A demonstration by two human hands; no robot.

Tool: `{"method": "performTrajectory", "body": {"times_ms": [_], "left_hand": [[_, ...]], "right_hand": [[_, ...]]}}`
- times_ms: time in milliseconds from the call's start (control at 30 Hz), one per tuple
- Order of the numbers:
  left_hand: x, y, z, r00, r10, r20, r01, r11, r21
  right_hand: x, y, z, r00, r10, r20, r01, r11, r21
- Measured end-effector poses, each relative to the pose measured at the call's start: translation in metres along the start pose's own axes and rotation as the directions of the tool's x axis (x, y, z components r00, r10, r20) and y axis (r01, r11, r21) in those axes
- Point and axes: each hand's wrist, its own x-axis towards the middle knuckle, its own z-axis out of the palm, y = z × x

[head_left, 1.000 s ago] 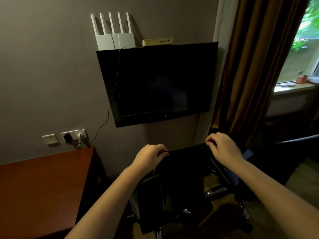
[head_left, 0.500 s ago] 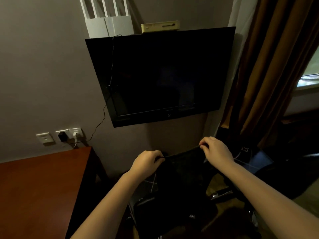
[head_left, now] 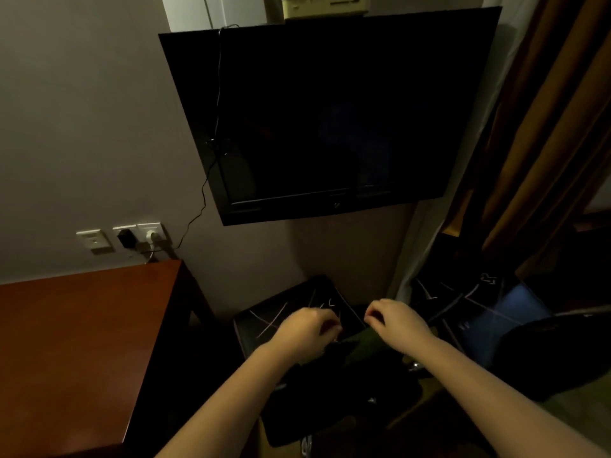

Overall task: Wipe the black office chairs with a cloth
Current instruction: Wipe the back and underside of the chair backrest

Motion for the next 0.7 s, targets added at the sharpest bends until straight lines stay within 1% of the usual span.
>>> {"method": "performTrajectory", "body": {"times_ms": [67,100,133,200,233,300,367,467,700], "left_hand": [[-0.006,0.006,0.021,0.99,-0.037,0.139,0.041,0.999,-0.029],[-0.011,0.008,0.031,0.983,-0.057,0.177,0.061,0.998,-0.02],[-0.016,0.009,0.04,0.98,-0.071,0.185,0.072,0.997,-0.001],[-0.026,0.009,0.052,0.986,-0.081,0.148,0.076,0.997,0.033],[-0.03,0.009,0.056,0.988,-0.083,0.127,0.077,0.996,0.049],[-0.038,0.009,0.059,0.994,-0.086,0.069,0.081,0.994,0.078],[-0.043,0.007,0.06,0.996,-0.084,0.024,0.082,0.992,0.098],[-0.05,0.003,0.059,0.998,-0.069,0.007,0.068,0.991,0.117],[-0.065,-0.023,0.047,0.999,-0.039,0.029,0.033,0.982,0.189]], "right_hand": [[-0.005,0.01,0.016,0.997,-0.001,0.073,0.002,1.0,-0.014],[-0.008,0.014,0.023,0.997,-0.005,0.073,0.008,0.999,-0.037],[-0.011,0.018,0.029,0.998,-0.021,0.054,0.025,0.997,-0.079],[-0.015,0.022,0.037,0.996,-0.088,0.013,0.089,0.974,-0.207],[-0.017,0.021,0.039,0.993,-0.12,0.018,0.121,0.956,-0.266],[-0.02,0.015,0.042,0.988,-0.143,0.051,0.151,0.932,-0.328],[-0.024,0.009,0.046,0.99,-0.139,0.031,0.141,0.923,-0.357],[-0.028,0.001,0.049,0.993,-0.116,-0.031,0.098,0.937,-0.336],[-0.041,-0.031,0.058,0.996,-0.075,-0.055,0.056,0.957,-0.285]]}}
